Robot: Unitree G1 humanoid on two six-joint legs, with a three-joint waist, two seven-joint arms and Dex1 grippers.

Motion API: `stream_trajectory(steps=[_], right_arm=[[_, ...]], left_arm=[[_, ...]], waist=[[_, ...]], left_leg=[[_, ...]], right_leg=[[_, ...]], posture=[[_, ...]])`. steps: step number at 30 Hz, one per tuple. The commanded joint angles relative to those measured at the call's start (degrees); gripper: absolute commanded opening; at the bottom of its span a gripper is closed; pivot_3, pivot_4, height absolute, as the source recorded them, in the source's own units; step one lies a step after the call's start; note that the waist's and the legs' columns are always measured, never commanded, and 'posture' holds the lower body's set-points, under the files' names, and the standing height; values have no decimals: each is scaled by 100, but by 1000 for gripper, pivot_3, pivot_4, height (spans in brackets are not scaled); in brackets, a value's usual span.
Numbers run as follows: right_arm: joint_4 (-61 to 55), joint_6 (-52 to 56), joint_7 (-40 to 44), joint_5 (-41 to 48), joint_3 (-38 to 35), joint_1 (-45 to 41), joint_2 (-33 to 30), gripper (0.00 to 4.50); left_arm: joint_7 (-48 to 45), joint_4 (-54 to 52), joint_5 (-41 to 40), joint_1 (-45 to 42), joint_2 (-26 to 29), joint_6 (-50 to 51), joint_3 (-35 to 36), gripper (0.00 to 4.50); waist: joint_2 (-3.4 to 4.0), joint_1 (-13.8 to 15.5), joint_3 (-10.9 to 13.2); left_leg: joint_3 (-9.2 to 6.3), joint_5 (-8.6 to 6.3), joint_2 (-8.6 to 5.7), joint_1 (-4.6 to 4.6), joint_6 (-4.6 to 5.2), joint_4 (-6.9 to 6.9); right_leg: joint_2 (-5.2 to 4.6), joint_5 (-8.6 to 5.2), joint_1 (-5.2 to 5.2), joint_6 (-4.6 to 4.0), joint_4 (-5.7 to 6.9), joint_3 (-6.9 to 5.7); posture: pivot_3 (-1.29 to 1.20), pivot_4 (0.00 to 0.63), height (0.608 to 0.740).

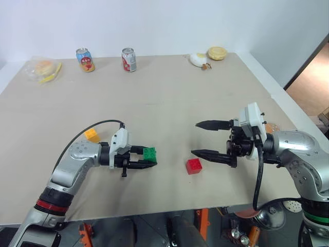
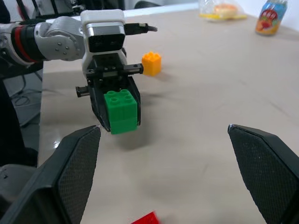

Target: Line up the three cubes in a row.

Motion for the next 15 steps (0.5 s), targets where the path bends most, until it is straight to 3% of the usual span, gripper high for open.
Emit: stream_trajectory(steps=[1,15], right_arm=[[-375,64,-159,226,-264,127,-141,4500],[-703,104,-476,482,-344,517,-332,4500]], left_arm=[[-54,154,203,-130,-154,-141,-200,1349],[187,640,949,-353,-544,-451,-528,1349]], waist=[[0,1,0],[-1,0,0]], left_leg=[[-1,0,0,0,0,1],[-2,0,1,-1,0,3]], right_leg=[[1,0,1,0,0,-1],[6,0,2,1,0,3]], posture=[[0,150,740],[0,150,740]])
